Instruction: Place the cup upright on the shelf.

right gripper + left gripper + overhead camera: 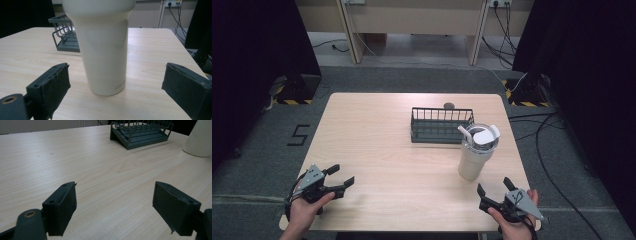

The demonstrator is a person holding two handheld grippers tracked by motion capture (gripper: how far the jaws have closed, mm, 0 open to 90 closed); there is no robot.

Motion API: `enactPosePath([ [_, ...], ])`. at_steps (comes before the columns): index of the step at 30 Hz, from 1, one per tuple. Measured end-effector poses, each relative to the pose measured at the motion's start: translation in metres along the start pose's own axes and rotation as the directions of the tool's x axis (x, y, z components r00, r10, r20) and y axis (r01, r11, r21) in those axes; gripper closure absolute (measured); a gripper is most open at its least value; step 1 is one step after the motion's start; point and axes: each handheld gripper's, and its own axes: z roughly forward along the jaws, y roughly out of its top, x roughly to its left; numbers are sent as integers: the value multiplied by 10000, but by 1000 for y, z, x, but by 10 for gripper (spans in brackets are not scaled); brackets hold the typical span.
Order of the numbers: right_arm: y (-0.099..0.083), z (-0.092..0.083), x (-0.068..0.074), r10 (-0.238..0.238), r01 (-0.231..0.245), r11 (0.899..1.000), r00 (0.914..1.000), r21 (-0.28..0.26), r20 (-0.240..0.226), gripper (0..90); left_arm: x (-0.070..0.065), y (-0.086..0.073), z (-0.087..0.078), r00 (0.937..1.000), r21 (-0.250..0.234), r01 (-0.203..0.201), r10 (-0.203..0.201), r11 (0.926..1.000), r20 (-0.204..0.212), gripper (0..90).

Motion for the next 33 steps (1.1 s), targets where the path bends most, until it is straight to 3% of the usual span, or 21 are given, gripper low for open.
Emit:
enactPosePath([
  [11,5,6,6,-41,41,10000,9997,-4,-233,85,1,0,-1,10000,-32,9,-9,10000,-49,187],
  [33,20,51,14,-208,207,9998,9987,-24,-469,85,2,0,-3,10000,-86,2,-3,10000,-40,186],
])
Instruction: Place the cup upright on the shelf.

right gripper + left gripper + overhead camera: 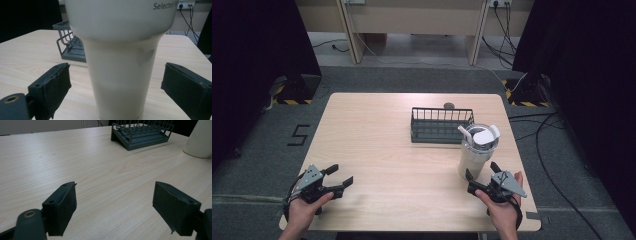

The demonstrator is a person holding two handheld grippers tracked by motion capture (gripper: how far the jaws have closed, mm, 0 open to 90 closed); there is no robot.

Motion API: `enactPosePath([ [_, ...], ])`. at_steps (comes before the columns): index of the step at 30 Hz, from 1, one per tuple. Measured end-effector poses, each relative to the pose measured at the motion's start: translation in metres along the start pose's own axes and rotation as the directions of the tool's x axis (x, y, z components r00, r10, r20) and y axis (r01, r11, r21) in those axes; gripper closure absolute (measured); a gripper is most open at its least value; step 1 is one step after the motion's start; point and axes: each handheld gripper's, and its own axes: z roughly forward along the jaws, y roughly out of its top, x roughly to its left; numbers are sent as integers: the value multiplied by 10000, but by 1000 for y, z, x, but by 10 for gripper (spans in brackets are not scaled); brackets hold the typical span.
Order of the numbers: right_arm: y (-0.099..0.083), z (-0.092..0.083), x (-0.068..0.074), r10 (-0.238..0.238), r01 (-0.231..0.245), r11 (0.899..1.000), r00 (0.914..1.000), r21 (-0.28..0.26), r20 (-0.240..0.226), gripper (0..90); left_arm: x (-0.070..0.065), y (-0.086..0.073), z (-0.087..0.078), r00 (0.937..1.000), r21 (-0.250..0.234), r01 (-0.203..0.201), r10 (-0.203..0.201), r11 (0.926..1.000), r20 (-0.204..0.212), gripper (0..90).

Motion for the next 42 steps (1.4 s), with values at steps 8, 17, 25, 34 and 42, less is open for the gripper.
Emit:
enactPosePath([
  [8,5,10,0,-6,7,9999,10000,-117,26,86,0,0,0,10000,-1,3,-3,10000,5,186],
  [17,10,18,0,31,-31,9998,10000,-194,19,87,0,0,0,10000,3,4,-4,10000,9,186],
  [25,13,28,-2,50,-48,9998,9999,-209,94,85,0,0,0,10000,1,2,-2,10000,12,187],
  [34,12,39,-3,106,-104,9999,9998,-137,160,80,1,0,0,10000,6,-4,4,10000,18,186],
  [42,11,47,-4,90,-87,9999,9998,-139,155,75,1,0,0,10000,11,-11,11,10000,25,186],
])
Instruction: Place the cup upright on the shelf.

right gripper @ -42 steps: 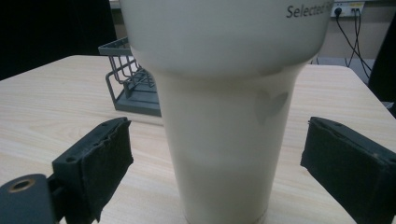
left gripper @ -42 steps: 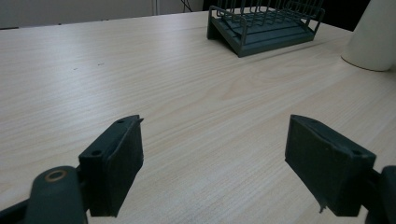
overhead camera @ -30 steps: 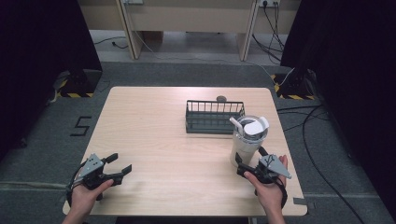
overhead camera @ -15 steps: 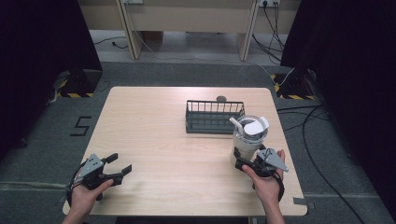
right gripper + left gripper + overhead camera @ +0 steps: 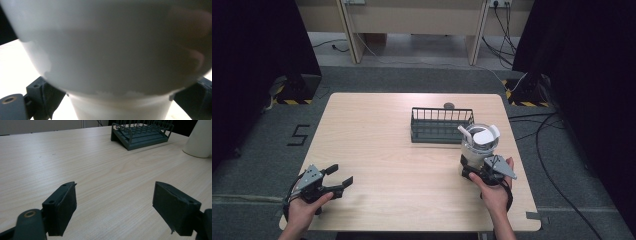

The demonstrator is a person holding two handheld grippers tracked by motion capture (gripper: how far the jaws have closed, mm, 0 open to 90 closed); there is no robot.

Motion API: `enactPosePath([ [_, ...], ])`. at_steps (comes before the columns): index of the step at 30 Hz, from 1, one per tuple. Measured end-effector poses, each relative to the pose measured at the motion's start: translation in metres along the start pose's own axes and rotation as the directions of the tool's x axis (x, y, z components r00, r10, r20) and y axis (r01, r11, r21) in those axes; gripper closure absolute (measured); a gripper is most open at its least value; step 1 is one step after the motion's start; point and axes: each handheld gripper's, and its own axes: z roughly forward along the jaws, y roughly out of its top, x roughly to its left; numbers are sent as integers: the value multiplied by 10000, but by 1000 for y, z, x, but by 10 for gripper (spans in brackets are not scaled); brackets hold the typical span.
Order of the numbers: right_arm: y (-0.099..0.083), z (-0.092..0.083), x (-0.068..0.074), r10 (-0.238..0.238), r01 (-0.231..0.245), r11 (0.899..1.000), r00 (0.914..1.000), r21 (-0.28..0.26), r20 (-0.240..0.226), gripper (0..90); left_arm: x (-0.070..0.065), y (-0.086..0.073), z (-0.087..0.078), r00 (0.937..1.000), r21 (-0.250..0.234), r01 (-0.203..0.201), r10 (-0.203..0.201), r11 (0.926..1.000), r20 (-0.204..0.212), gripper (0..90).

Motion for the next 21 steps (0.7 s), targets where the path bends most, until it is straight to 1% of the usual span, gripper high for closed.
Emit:
enactPosePath([
  [8,-2,6,0,90,-90,9999,10000,68,16,77,0,0,0,10000,1,-14,14,10000,3,186],
  [10,-3,8,-1,21,-22,10000,10000,63,56,80,0,0,0,10000,9,-23,23,10000,2,187],
  [11,-3,9,0,91,-91,9999,10000,71,27,82,0,0,0,10000,8,-20,20,10000,1,187],
  [16,-4,9,-1,-23,23,10000,10000,0,-54,91,0,0,0,10000,32,-37,37,10000,14,188],
  [21,-5,9,0,-99,99,9999,10000,-102,3,97,0,0,0,10000,43,-48,48,10000,21,188],
])
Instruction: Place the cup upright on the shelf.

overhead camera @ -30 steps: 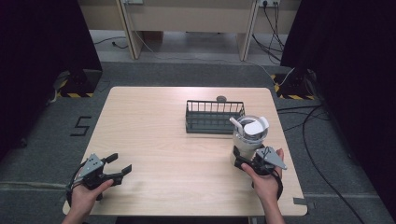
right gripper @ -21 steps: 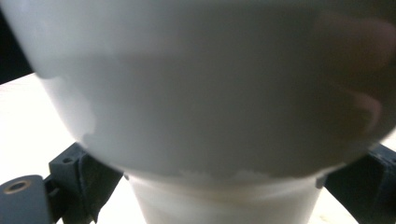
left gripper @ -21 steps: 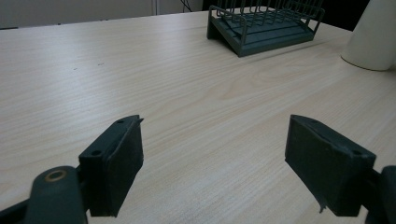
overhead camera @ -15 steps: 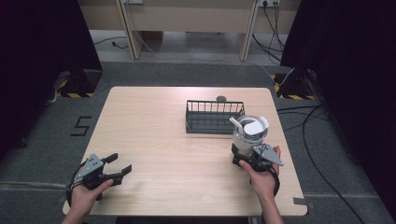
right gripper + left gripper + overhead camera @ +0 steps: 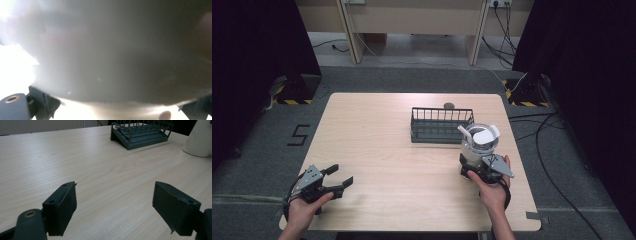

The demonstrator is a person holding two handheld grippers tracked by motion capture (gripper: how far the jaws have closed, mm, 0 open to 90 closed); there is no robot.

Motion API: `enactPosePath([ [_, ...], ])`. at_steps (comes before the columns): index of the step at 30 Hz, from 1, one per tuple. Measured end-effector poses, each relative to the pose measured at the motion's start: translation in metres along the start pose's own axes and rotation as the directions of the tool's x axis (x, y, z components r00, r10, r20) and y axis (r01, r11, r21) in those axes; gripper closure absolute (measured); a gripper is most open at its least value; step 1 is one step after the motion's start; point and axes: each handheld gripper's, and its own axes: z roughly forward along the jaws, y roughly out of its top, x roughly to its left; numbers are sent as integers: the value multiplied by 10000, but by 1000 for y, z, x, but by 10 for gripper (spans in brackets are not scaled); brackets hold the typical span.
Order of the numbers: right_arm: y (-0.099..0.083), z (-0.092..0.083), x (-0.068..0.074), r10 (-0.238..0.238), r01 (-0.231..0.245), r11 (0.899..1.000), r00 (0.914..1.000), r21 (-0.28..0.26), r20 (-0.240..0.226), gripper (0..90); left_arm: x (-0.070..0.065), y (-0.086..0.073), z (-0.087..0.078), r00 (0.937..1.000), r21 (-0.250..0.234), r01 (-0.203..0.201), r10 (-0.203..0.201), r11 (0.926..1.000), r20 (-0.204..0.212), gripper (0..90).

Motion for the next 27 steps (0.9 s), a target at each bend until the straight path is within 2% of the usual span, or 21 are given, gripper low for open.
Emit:
enactPosePath([
  [18,2,0,0,-251,250,9997,9996,84,135,104,0,0,1,10000,13,22,-22,10000,17,191],
  [20,3,1,1,-134,133,9998,9999,111,99,104,0,0,1,10000,17,30,-30,10000,20,191],
  [27,4,2,1,-225,223,9996,9997,149,95,105,0,-1,1,10000,16,62,-62,10000,19,192],
])
